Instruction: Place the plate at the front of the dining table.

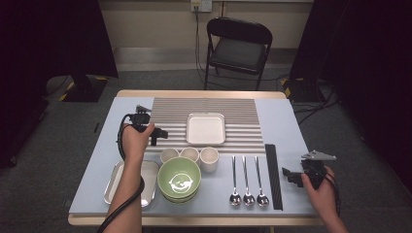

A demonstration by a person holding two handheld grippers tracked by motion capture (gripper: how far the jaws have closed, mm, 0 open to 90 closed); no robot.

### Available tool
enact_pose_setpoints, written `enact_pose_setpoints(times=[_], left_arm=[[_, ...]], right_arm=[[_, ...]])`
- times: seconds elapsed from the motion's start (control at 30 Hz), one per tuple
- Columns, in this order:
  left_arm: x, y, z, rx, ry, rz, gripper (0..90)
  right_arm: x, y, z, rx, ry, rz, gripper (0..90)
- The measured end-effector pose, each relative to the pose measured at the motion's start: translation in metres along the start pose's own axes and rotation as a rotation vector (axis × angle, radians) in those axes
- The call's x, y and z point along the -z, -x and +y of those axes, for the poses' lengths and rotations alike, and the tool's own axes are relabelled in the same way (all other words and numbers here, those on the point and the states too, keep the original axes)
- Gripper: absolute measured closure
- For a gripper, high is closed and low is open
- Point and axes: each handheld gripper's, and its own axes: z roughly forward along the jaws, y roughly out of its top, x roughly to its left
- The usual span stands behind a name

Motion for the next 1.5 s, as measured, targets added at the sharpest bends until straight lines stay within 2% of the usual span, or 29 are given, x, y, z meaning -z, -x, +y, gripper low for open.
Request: enact_pose_setpoints(times=[0.47, 0.53, 0.73, 0.93, 1.33, 1.4, 1.5], left_arm=[[0.001, -0.006, -0.009, 0.001, -0.006, -0.007, 20.2], [0.002, -0.007, -0.01, -0.007, -0.009, 0.004, 20.2], [0.005, -0.008, -0.013, -0.034, -0.011, -0.003, 20.5], [0.004, -0.011, -0.018, -0.041, -0.011, -0.002, 20.8], [0.009, -0.019, -0.025, -0.031, -0.018, 0.007, 20.7], [0.011, -0.019, -0.026, -0.032, -0.016, 0.02, 20.6], [0.014, -0.02, -0.028, -0.031, -0.018, 0.01, 20.6]], right_arm=[[0.0, 0.0, 0.0, 0.0, 0.001, -0.001, 11.8], [0.0, 0.0, 0.0, 0.0, 0.001, 0.0, 11.9], [0.0, 0.0, 0.0, 0.0, 0.001, -0.001, 11.8], [0.0, 0.0, 0.0, -0.001, 0.001, -0.001, 11.8], [0.0, 0.0, 0.0, -0.001, 0.001, -0.001, 11.8], [0.0, 0.0, 0.0, -0.001, 0.001, -0.001, 11.9], [0.0, 0.0, 0.0, -0.001, 0.001, -0.001, 11.8]])
